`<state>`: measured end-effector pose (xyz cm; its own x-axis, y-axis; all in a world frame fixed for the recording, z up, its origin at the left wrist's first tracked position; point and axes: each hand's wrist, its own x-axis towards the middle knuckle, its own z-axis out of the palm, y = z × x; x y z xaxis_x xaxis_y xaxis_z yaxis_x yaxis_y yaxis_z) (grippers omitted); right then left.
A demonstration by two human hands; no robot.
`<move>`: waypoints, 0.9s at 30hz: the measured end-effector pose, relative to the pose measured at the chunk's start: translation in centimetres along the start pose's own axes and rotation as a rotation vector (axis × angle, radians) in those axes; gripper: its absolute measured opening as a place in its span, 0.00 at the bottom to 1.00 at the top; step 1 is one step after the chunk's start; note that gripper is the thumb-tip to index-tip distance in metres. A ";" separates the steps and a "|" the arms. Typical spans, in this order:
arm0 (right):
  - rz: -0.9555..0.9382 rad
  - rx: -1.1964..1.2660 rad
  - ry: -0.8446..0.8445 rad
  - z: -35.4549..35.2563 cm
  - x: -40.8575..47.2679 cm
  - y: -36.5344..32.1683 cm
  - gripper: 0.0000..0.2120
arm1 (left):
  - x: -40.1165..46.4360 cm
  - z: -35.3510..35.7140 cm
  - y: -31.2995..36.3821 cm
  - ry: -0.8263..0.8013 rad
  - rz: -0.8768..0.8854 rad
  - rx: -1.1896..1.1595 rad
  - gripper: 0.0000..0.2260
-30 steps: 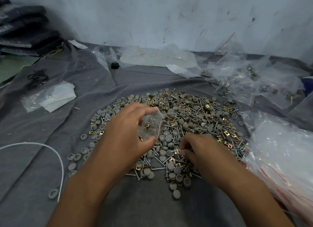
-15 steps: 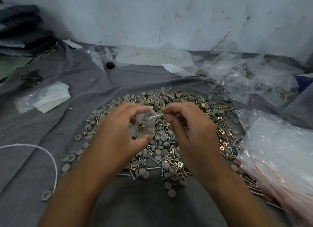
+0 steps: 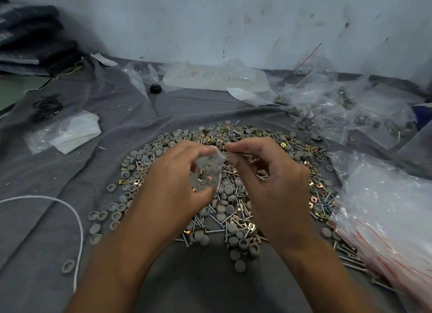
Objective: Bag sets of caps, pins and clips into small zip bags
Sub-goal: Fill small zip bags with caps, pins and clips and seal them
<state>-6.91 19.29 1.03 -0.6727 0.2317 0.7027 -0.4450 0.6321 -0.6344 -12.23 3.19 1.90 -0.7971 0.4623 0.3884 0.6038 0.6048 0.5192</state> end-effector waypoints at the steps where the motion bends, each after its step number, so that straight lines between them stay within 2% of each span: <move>1: -0.028 -0.005 -0.002 -0.1 0.0 -0.1 0.05 | 0.0 0.1 0.1 -0.003 -0.001 -0.002 0.25; 3: -0.094 -0.042 -0.026 0.0 0.0 -0.2 0.07 | 0.1 0.4 0.3 -0.007 -0.006 0.003 0.25; 7: -0.216 -0.301 -0.146 0.4 -0.4 0.2 0.11 | 0.3 0.9 0.7 -0.027 -0.007 0.000 0.22; 9: -0.165 -0.312 -0.217 0.5 -0.7 0.3 0.17 | 0.4 1.1 0.7 -0.031 -0.003 0.002 0.21; 11: -0.068 -0.208 -0.209 0.4 -0.7 0.2 0.20 | 0.4 1.4 0.7 -0.034 -0.008 0.003 0.22; 13: 0.026 -0.099 -0.149 -0.1 -0.4 0.1 0.16 | 0.3 1.5 0.7 -0.031 -0.022 -0.010 0.24; 16: 0.132 -0.145 -0.133 -1.7 0.1 1.3 0.10 | 0.3 1.4 0.5 -0.023 -0.034 -0.001 0.26; 17: 0.201 -0.202 -0.219 -2.3 0.3 1.9 0.10 | 0.3 1.3 0.5 -0.021 -0.034 0.007 0.26; 19: 0.376 -0.343 -0.566 -3.3 0.2 3.0 0.11 | 0.3 1.3 0.5 -0.022 -0.033 0.014 0.26; 21: 0.415 -0.493 -0.869 -3.5 -0.4 3.5 0.07 | 0.3 1.3 0.5 -0.026 -0.026 0.009 0.26; 23: 0.383 -0.566 -0.945 -3.1 -1.1 3.6 0.06 | 0.3 1.4 0.6 -0.027 -0.024 0.005 0.26; 27: 0.328 -0.628 -0.886 -2.3 -1.7 3.3 0.04 | 0.3 1.4 0.6 -0.022 -0.020 0.008 0.26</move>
<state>-5.88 22.73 -1.47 -0.9948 0.0068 -0.1015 0.0368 0.9543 -0.2966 -12.14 4.62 1.25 -0.8086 0.4643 0.3614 0.5881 0.6188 0.5208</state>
